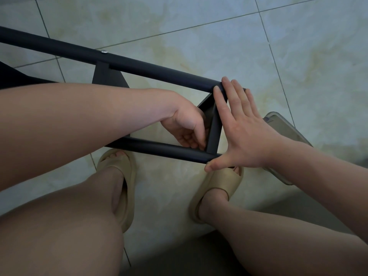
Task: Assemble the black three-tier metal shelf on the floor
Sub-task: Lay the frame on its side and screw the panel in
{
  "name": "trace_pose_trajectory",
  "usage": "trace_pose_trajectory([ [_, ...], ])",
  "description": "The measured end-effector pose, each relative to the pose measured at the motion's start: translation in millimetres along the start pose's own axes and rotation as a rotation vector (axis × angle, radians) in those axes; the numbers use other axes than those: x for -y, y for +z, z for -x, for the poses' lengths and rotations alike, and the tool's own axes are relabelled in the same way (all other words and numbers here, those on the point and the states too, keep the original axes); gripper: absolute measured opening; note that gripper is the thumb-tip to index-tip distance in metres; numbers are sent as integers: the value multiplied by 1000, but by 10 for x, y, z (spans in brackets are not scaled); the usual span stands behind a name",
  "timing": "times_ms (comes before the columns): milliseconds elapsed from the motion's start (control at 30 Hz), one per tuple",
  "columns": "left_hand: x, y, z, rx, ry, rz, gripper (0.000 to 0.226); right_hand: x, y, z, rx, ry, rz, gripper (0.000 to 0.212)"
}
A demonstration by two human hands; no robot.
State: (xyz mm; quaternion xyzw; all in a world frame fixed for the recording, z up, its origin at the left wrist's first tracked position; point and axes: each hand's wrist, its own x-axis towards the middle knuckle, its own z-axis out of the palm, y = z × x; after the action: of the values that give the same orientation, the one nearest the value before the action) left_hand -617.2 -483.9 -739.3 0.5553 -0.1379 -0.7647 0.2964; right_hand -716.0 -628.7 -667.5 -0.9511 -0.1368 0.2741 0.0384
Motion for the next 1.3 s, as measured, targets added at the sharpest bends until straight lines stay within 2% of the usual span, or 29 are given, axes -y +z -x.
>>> trace_pose_trajectory([
  [500,81,95,49,5,151,99,20,13,-16,-1,9,3,-11,159],
  [633,21,10,80,25,85,22,17,-5,-15,-5,12,5,-12,159],
  [767,-23,-72,124,2,-35,-166,17,-19,-25,-8,15,6,-12,158],
  [900,-29,-26,50,-48,-16,-167,8,-9,-15,0,13,6,-1,158],
  [1033,-67,-31,44,-58,-16,-189,19,8,-11,3,7,2,5,156],
  [1300,-88,-61,74,-26,-59,-182,11,8,-15,-2,9,6,1,158],
])
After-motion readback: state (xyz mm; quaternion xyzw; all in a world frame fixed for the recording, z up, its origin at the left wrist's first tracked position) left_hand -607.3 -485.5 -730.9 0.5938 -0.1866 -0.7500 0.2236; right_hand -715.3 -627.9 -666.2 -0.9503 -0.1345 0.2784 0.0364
